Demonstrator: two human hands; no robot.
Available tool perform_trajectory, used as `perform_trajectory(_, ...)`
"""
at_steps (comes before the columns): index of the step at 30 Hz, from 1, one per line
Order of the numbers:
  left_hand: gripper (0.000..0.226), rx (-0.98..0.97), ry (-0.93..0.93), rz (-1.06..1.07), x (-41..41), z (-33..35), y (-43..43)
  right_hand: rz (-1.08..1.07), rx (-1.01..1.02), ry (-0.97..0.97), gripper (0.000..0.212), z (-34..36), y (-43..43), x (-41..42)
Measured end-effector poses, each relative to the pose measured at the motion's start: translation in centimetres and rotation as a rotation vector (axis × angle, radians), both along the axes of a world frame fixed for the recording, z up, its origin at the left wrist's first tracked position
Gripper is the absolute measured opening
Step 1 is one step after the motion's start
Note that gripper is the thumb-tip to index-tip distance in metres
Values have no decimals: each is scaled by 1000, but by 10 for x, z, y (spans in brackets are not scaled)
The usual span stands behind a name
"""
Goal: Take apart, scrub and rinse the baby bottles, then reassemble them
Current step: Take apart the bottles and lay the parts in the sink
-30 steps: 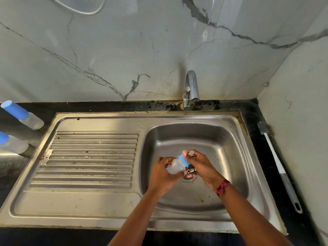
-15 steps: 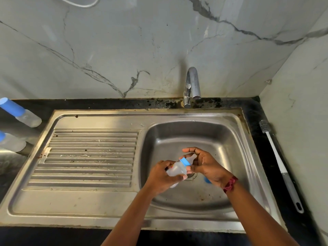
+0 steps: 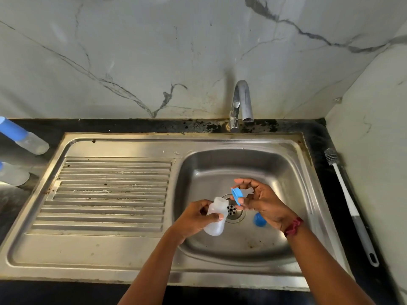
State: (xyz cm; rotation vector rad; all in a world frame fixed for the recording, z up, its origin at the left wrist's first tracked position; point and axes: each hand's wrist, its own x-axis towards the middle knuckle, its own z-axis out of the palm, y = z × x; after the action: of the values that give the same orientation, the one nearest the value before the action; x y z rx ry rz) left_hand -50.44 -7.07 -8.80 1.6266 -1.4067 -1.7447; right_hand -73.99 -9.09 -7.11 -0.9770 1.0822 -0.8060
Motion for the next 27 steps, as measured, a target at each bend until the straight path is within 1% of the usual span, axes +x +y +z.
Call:
perform_trajectory(3,34,-69,-157,82,-4,-9,1,-44,51,46,45,1,7,8)
perform_trajectory(5,41,-108,-247,102,-6,-13,4,-94,97,77,46,-2,13,12)
perform_trajectory(8,50,-172,-382,72,-9,-17,8,-219,147,162,53,-14,20,16)
perform_trajectory(10,53,-181,-454,51,-11,-22,8,-305,171,210,52,-21,26,16)
perform_trajectory(13,54,-113,-515,25,-14,-32,5,-405,197,256,41,-28,36,15)
perform_trajectory(16,56,-59,-566,-10,-16,-44,2,-442,219,303,30,-37,46,14)
perform_trajectory(21,55,-42,-599,-28,-14,-63,-5,-468,240,369,31,-46,54,12)
perform_trajectory(27,60,-6,-605,-33,-8,-80,-8,-430,245,355,36,-43,54,17)
